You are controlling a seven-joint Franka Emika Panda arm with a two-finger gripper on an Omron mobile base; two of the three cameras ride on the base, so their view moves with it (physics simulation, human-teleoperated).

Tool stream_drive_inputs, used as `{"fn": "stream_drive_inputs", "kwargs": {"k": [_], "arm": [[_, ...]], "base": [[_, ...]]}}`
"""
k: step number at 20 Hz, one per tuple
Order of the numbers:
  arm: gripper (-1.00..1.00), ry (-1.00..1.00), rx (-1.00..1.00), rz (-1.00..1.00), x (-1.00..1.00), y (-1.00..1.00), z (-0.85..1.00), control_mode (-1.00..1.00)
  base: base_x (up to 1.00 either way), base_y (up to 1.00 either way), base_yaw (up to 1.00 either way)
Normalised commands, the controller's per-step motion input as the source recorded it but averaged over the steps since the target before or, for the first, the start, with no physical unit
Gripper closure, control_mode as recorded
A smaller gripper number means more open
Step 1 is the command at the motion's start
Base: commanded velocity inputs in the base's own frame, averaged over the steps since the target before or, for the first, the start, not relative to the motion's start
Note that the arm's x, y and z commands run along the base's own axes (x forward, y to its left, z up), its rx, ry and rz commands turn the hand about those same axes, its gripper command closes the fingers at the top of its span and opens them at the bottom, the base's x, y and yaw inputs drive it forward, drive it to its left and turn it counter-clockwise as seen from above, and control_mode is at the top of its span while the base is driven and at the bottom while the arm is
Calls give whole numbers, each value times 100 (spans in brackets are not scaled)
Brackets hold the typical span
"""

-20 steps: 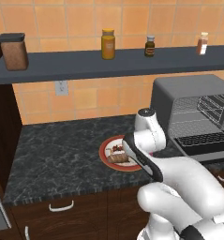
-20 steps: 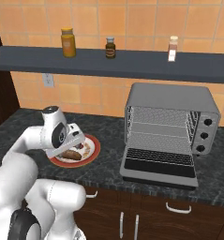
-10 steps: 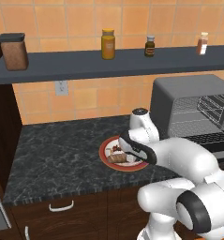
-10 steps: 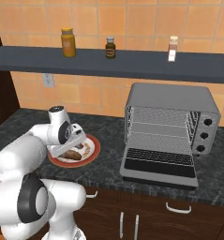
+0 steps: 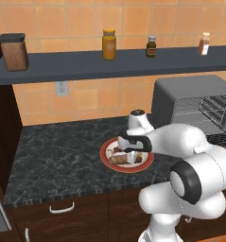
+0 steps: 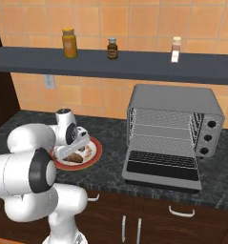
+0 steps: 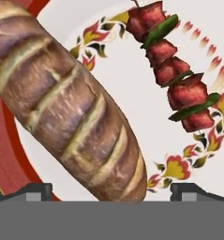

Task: Pick up the kebab skewer and baguette bread, and place them inside the toaster oven. Close the toaster oven door and start by setting the timer.

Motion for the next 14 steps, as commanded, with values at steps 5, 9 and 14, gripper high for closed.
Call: {"fn": "stream_drive_inputs", "kwargs": {"k": [5,9,14], "arm": [[-100,3,0,3,0,0,-30,-100],[-100,0,0,1,0,0,-14,-100],[-100,1,0,2,0,0,-14,-100]], "base": [[0,0,0],[0,0,0],[0,0,0]]}}
